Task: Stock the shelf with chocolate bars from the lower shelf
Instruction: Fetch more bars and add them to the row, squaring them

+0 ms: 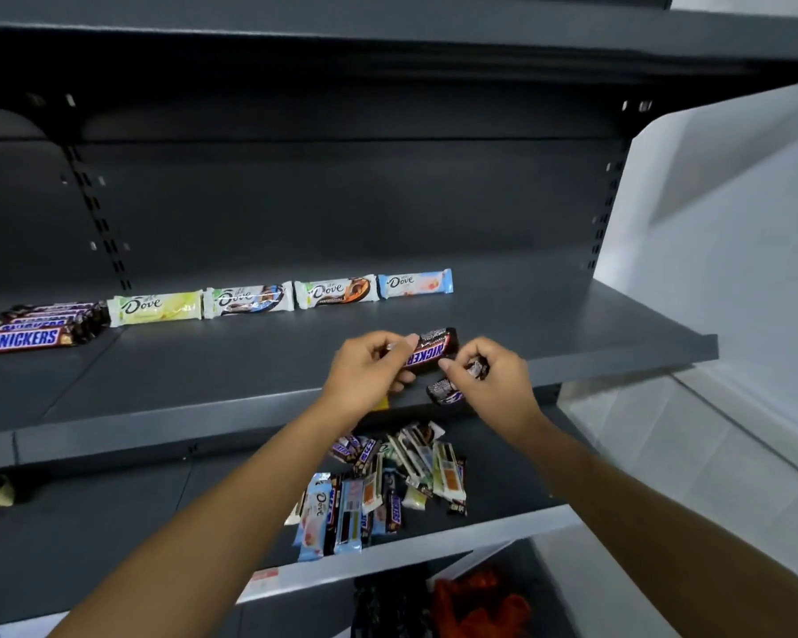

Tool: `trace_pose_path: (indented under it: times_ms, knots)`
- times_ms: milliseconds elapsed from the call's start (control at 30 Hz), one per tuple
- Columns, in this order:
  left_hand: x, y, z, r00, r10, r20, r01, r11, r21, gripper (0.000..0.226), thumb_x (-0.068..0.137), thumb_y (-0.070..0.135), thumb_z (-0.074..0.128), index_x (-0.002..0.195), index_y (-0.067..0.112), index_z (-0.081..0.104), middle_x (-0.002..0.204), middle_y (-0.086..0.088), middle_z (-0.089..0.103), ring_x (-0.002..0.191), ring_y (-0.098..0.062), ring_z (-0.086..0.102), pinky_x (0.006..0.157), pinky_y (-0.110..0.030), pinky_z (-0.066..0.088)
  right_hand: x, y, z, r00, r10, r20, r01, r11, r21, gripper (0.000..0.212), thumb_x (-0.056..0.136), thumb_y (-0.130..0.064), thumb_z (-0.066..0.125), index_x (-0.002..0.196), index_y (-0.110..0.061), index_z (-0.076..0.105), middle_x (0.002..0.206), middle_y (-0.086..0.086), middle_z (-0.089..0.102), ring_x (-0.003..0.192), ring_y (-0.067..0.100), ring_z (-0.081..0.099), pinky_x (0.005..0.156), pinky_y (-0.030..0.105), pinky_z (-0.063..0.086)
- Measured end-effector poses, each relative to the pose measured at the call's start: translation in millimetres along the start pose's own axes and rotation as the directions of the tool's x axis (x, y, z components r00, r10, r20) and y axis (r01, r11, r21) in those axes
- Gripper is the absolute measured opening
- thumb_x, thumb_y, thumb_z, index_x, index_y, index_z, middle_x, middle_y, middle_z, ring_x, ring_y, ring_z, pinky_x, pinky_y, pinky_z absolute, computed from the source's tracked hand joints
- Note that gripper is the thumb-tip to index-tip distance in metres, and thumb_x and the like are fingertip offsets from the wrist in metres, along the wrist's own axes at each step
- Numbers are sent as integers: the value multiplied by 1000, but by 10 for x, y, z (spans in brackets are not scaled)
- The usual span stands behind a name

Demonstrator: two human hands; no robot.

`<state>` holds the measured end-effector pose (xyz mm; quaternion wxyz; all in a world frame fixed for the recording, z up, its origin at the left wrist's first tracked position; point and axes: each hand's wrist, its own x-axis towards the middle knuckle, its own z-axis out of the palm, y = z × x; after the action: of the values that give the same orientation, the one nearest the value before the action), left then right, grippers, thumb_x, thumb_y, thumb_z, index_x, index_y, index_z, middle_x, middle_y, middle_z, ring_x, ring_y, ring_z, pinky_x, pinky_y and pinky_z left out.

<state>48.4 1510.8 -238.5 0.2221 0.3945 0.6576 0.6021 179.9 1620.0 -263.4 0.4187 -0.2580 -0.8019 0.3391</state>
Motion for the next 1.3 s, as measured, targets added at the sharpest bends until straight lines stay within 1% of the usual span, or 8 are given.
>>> trace_pose_path:
  times_ms: [200, 333, 533, 633, 800, 933, 1067, 1300]
  knots:
    - [471, 169, 420, 998, -49, -26, 47, 997, -62, 34, 96, 37, 46, 88, 14, 68, 76, -5, 73, 54, -8, 58, 49, -19, 44, 570, 234, -369, 999, -46, 16, 46, 999, 11, 36, 80, -23, 72, 110, -28, 51, 73, -6, 64, 73, 0, 59, 65, 1, 36]
    - [694, 189, 646, 994, -93, -56, 87, 992, -96, 41, 98, 39, 40, 86, 12, 67, 75, -7, 73, 50, -8, 56, 46, -18, 43, 805, 393, -560, 980, -176, 90, 180, 983, -43, 57, 81, -20, 69, 129, -36, 44, 80, -6, 60, 75, 8, 59, 69, 17, 45]
    - [1034, 198, 829, 976, -210, -62, 180, 932, -314, 32, 96, 36, 48, 86, 10, 64, 73, -6, 68, 54, -10, 63, 48, -17, 51, 1091, 557, -560, 988, -136, 77, 145, 982, -118, 55, 80, -26, 69, 127, -22, 42, 82, -13, 60, 82, 8, 60, 75, 36, 49]
    - [1225, 175, 842, 970, -237, -45, 211, 923, -323, 30, 96, 35, 49, 91, 9, 64, 78, -6, 68, 57, -12, 64, 49, -18, 52, 1236, 594, -531, 982, -169, 83, 184, 956, -227, 50, 81, -27, 67, 124, -20, 42, 88, -11, 58, 79, 9, 58, 70, 34, 49]
    - [1605, 88, 827, 952, -298, 75, 285, 764, -579, 24, 98, 19, 46, 105, 1, 61, 93, -15, 70, 83, -22, 69, 79, -29, 57, 1524, 695, -393, 999, 9, -51, -20, 975, -221, 31, 80, -35, 68, 100, -23, 48, 82, -10, 63, 78, 14, 61, 72, 32, 49]
    - [1861, 40, 868, 949, -283, 140, 309, 743, -594, 23, 100, 14, 41, 106, 4, 61, 95, -14, 69, 83, -21, 68, 84, -34, 53, 1800, 782, -324, 998, 66, 21, -59, 972, -228, 15, 80, -44, 68, 79, -29, 64, 83, -7, 70, 75, 8, 63, 72, 28, 52]
    - [1986, -7, 967, 954, -245, 174, 299, 805, -511, 21, 98, 15, 45, 110, 9, 61, 96, -9, 68, 85, -18, 64, 92, -37, 49, 1938, 790, -294, 996, 88, 34, -79, 978, -195, 24, 76, -44, 72, 88, -24, 70, 79, -9, 69, 72, 4, 62, 68, 18, 48]
    - [2218, -59, 1051, 964, -242, 112, 266, 842, -469, 16, 93, 3, 52, 100, 13, 62, 92, -3, 68, 80, -9, 64, 74, -21, 52, 2185, 969, -288, 991, 2, 131, 40, 948, -315, 37, 77, -41, 69, 111, -27, 65, 100, -7, 68, 90, 10, 62, 81, 33, 52]
